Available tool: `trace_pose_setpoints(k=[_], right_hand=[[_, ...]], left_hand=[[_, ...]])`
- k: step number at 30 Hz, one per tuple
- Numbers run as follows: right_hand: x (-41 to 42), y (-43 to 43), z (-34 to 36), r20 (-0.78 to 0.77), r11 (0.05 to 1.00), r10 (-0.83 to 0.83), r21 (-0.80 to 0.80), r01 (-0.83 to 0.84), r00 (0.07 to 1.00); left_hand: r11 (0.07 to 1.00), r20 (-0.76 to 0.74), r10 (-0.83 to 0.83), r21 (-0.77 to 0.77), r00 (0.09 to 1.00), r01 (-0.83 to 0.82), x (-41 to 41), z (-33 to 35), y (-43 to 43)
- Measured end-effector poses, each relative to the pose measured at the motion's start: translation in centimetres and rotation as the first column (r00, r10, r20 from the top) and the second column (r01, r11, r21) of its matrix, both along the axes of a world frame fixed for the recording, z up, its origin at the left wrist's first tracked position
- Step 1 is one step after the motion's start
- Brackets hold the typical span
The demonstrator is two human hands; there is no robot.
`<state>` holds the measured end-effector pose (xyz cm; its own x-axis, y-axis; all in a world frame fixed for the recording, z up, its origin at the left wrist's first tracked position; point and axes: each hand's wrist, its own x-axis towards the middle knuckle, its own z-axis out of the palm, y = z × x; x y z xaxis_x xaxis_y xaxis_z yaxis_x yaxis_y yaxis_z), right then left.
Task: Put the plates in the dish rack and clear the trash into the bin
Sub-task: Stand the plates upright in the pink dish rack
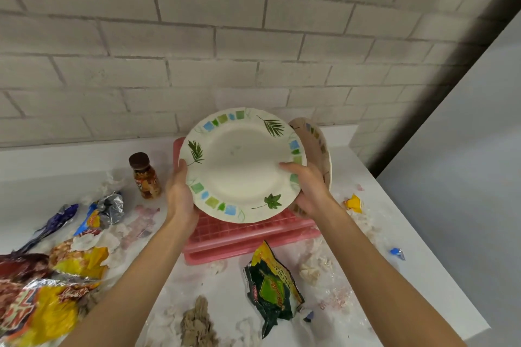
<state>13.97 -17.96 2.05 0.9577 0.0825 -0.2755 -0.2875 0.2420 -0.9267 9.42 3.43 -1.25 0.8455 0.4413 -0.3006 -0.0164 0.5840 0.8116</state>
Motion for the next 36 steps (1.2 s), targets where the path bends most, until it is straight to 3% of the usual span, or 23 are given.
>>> trace_pose_setpoints(k=[3,8,13,15,21,28,36], right_hand=[[-0.1,-0.2,0.3,0.042,0.996,-0.075,-0.041,0.077,0.996],[-0.1,-0.9,3.3,0.343,0.961,-0.063,-0.233,0.15,0.937],[-0.2,-1.7,5.5,0.521,0.875,-0.038,-0.394,0.28,0.853],[0.1,-2.2,5.9,0.553,0.835,-0.028,-0.445,0.324,0.832],[0.6,-3.6,7.4,0.617,0.641,0.129,-0.649,0.409,0.776],[0.8,-3.6,7.2,0.554,0.439,0.211,-0.79,0.428,0.805],[1.7,-2.8,5.7,0.52,0.325,0.263,-0.841,0.433,0.813]], left_hand=[[0.948,-0.057,-0.04,0.315,0.998,0.057,-0.2,0.1,0.6],[0.584,-0.102,-0.09,0.8,0.991,0.136,0.3,-1.6,3.3],[0.143,-0.131,-0.128,0.978,0.983,0.149,2.4,-5.0,5.5],[0.053,-0.24,-0.081,0.968,0.967,0.245,3.0,-6.6,6.1],[-0.043,-0.451,-0.064,0.892,0.89,0.449,3.4,-7.5,6.2],[0.03,-0.462,-0.085,0.884,0.883,0.466,3.1,-7.5,6.3],[-0.011,-0.477,-0.044,0.879,0.878,0.477,2.6,-6.1,5.3]])
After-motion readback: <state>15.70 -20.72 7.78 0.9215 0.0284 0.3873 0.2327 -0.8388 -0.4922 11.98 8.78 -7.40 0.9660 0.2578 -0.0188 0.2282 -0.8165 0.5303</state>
